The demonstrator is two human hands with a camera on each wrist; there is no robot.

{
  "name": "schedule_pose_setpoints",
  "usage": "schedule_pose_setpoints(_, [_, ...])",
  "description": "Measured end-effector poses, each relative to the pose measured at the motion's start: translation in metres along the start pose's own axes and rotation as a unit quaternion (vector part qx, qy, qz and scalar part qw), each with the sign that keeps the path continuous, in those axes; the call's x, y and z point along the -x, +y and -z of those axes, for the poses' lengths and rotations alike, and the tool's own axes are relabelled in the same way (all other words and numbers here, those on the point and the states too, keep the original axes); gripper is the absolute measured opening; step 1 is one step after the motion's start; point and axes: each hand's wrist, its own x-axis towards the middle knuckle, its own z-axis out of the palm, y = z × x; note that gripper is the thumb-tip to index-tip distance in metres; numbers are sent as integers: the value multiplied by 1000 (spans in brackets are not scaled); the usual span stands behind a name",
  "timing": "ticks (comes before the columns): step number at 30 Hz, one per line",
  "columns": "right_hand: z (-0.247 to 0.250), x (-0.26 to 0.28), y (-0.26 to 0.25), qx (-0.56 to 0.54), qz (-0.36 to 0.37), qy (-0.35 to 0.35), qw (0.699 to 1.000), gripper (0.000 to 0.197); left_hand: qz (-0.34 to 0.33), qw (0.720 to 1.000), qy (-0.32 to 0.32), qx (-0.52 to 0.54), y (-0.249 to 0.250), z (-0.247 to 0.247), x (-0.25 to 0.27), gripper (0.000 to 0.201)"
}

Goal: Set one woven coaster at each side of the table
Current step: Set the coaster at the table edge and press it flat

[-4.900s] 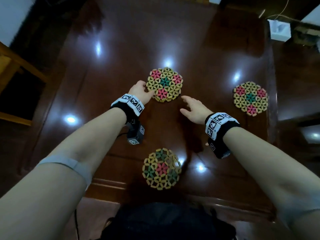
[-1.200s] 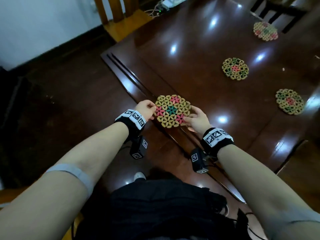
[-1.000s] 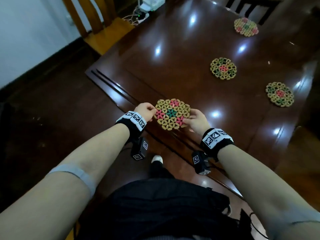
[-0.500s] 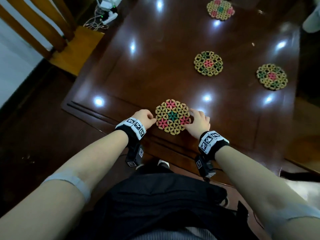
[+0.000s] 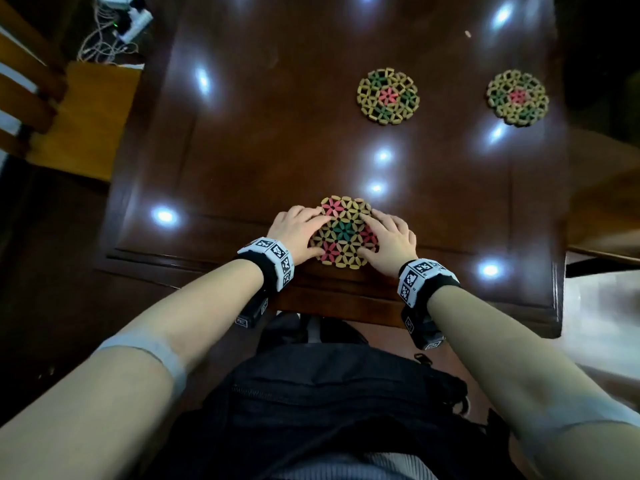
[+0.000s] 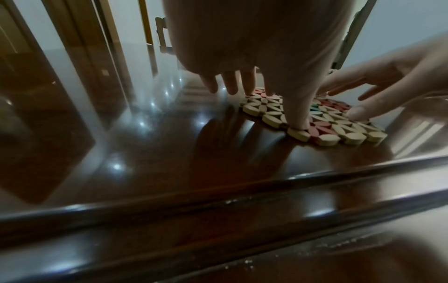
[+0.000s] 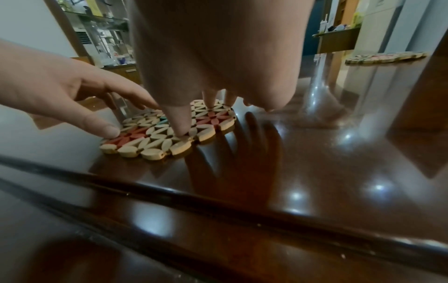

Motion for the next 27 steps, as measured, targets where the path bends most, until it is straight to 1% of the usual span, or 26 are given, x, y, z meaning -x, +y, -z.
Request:
schedule_pose_setpoints(6, [-1,14,8,-7,1,-10,1000,73,-13,1000,-2,-15,4,-4,5,81])
schedule_pose_setpoints(13, [0,18,12,-1,2,-16,1000,73,-9,1000,1,-10,11,-6,6,83])
schedule_pose_setpoints(27, [-2,18,13,-27,-6,-12,1000,73,-8,1000,-2,9,12,-6,4,84])
